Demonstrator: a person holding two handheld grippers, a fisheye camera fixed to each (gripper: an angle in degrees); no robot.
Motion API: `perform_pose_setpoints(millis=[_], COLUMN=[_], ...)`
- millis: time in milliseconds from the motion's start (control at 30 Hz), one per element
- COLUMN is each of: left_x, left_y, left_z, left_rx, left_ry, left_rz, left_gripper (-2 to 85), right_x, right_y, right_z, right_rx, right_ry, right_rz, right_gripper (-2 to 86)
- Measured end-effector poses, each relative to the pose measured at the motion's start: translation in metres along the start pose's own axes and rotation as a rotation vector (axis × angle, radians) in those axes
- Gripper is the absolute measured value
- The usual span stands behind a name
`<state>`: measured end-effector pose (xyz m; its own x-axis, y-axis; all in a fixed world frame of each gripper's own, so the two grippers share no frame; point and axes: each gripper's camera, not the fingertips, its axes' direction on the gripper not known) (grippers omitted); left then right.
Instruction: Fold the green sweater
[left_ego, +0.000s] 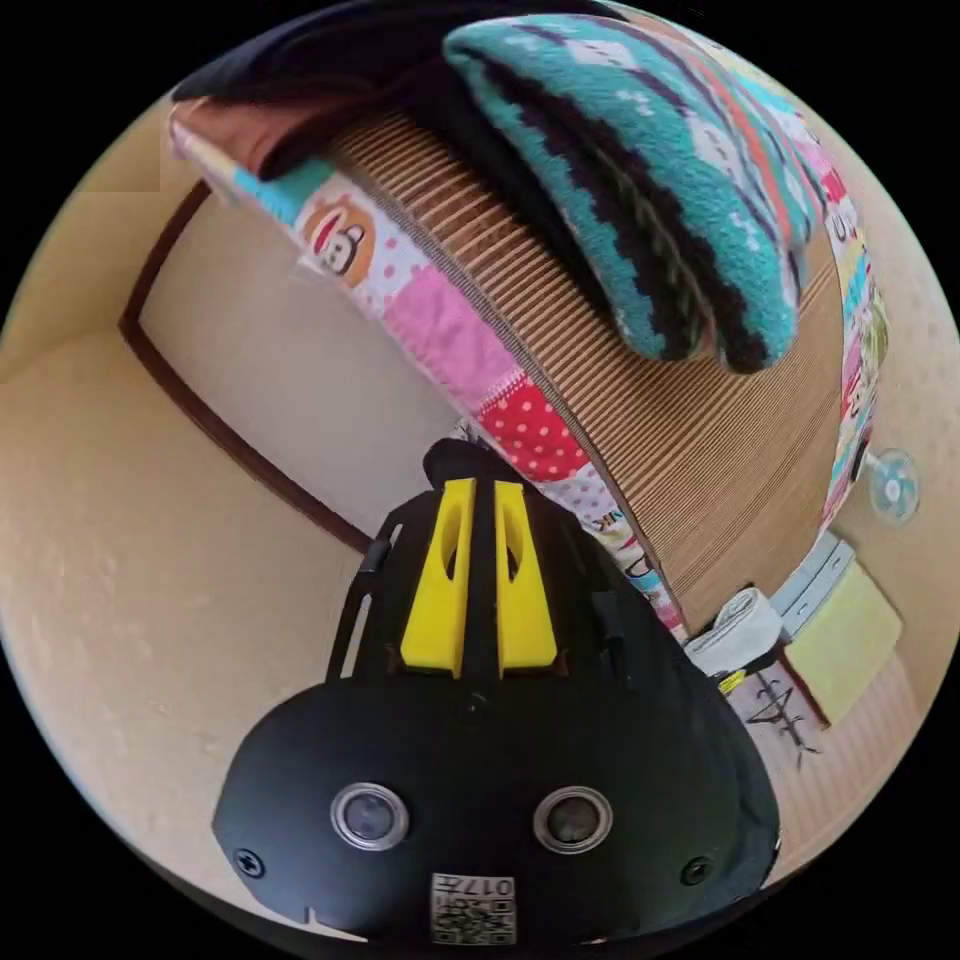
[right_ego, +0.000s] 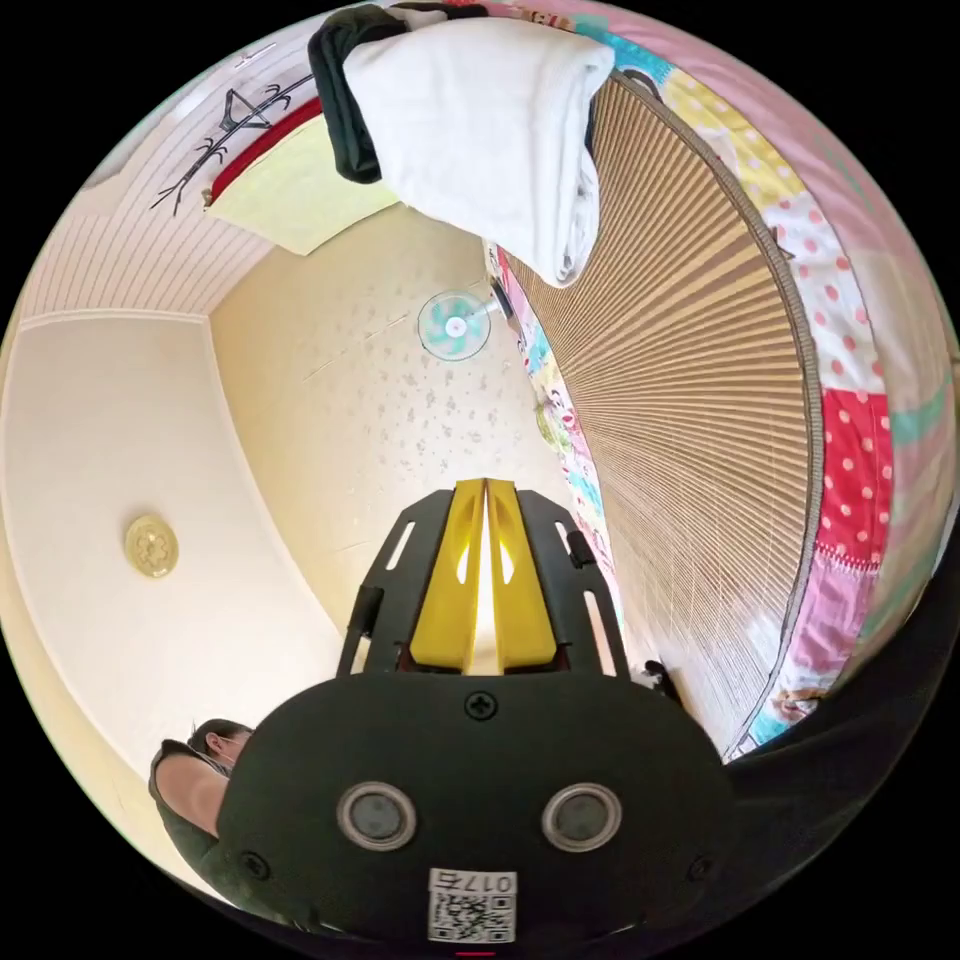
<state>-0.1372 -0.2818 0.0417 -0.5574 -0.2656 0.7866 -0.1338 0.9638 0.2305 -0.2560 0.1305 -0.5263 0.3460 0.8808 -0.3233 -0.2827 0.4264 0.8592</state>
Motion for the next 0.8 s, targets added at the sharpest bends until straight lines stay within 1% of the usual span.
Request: perform_pose_setpoints(millis=[33,100,167,300,367,433,467,533,600,633,733,800], left_x=[0.012,0.06,0.097,0.164,0.174,0.177,0.178,0.18,0.178,0.177,0.178,0.181], left_y=[-0.005,-0.018,-0.027,-0.044,-0.04,-0.03,-0.019,0.002,0.019,0.019,0.013,0.022], left_z=[-0.009,-0.048,-0.073,-0.08,-0.074,-0.072,-0.075,-0.081,-0.084,-0.084,-0.104,-0.129], left_rx=[0.028,0.15,0.212,0.178,0.166,0.166,0.168,0.201,0.232,0.225,0.234,0.314], left_ry=[-0.033,-0.11,-0.153,-0.315,-0.345,-0.336,-0.329,-0.349,-0.401,-0.399,-0.287,-0.201], left_rz=[0.042,0.199,0.318,0.575,0.63,0.63,0.648,0.751,0.911,0.933,0.882,0.842], left_gripper=[4.3,4.3,4.1,2.8,2.2,1.7,1.3,0.6,0.0,-0.2,-0.4,-0.4], right_x=[0.009,0.022,0.031,0.043,0.041,0.035,0.033,0.028,0.028,0.029,0.032,0.038], right_y=[0.01,0.026,0.044,0.089,0.11,0.138,0.145,0.165,0.174,0.178,0.191,0.201], right_z=[-0.003,-0.014,-0.032,-0.094,-0.124,-0.16,-0.168,-0.196,-0.213,-0.222,-0.235,-0.239], right_rx=[0.012,0.04,0.085,0.223,0.313,0.455,0.489,0.606,0.647,0.65,0.646,0.655], right_ry=[-0.006,-0.004,0.011,0.058,0.074,0.062,0.049,-0.017,-0.064,-0.076,-0.018,0.012], right_rz=[0.007,0.023,0.029,0.043,0.038,0.013,-0.003,-0.072,-0.123,-0.144,-0.136,-0.121], right_gripper=[0.3,0.3,0.3,0.3,0.4,0.4,0.4,0.4,0.4,0.4,0.3,0.3])
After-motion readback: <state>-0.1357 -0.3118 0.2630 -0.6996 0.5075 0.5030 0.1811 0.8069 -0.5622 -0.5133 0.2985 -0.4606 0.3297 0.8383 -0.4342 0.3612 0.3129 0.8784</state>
